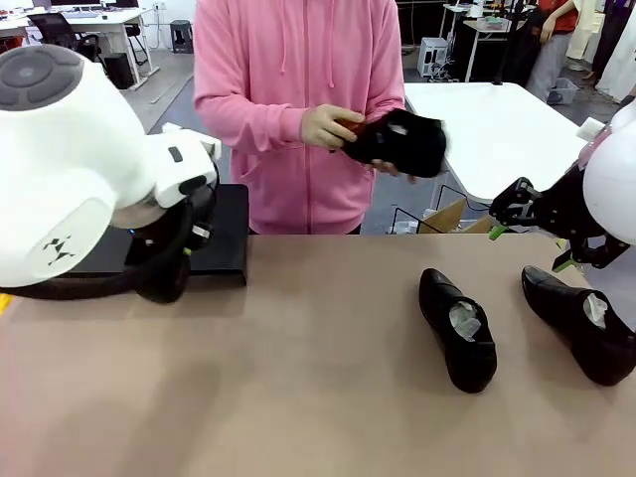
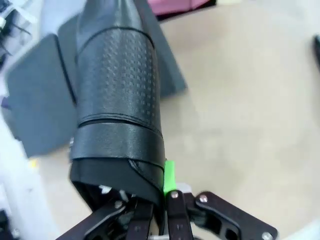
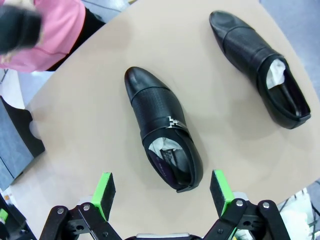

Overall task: Organize the shoes by placing them on the stand.
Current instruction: Place the Shoe from the middle of the table onto the Shoes Stand.

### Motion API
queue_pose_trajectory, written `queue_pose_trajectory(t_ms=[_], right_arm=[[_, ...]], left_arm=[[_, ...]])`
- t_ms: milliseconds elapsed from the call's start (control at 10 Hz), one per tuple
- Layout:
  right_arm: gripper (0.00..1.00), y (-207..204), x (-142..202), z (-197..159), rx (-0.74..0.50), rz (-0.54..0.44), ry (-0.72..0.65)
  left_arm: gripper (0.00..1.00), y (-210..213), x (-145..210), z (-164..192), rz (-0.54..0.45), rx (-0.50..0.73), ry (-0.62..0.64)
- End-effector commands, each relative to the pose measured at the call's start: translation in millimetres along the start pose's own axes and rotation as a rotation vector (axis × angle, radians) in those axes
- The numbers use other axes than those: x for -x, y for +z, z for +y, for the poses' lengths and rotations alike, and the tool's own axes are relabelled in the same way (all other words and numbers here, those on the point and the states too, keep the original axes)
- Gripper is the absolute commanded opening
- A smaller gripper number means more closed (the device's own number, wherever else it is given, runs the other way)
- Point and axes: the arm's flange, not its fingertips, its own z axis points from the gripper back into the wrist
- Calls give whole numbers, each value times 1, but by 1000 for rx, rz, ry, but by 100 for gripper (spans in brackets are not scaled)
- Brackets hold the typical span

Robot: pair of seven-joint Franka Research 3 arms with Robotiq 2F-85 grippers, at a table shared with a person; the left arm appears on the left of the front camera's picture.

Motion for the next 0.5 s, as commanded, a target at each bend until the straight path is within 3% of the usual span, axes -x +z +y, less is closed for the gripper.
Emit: queue_pose_trajectory(t_ms=[0, 200, 400], right_arm=[[100, -1, -2, 0, -20, -1, 1], [100, -1, -2, 0, -20, -1, 1], [100, -1, -2, 0, -20, -1, 1]], left_arm=[[0, -23, -35, 19, -89, -16, -18], [0, -46, -66, 47, -118, 4, 38], [0, -84, -82, 63, -76, -18, 66]])
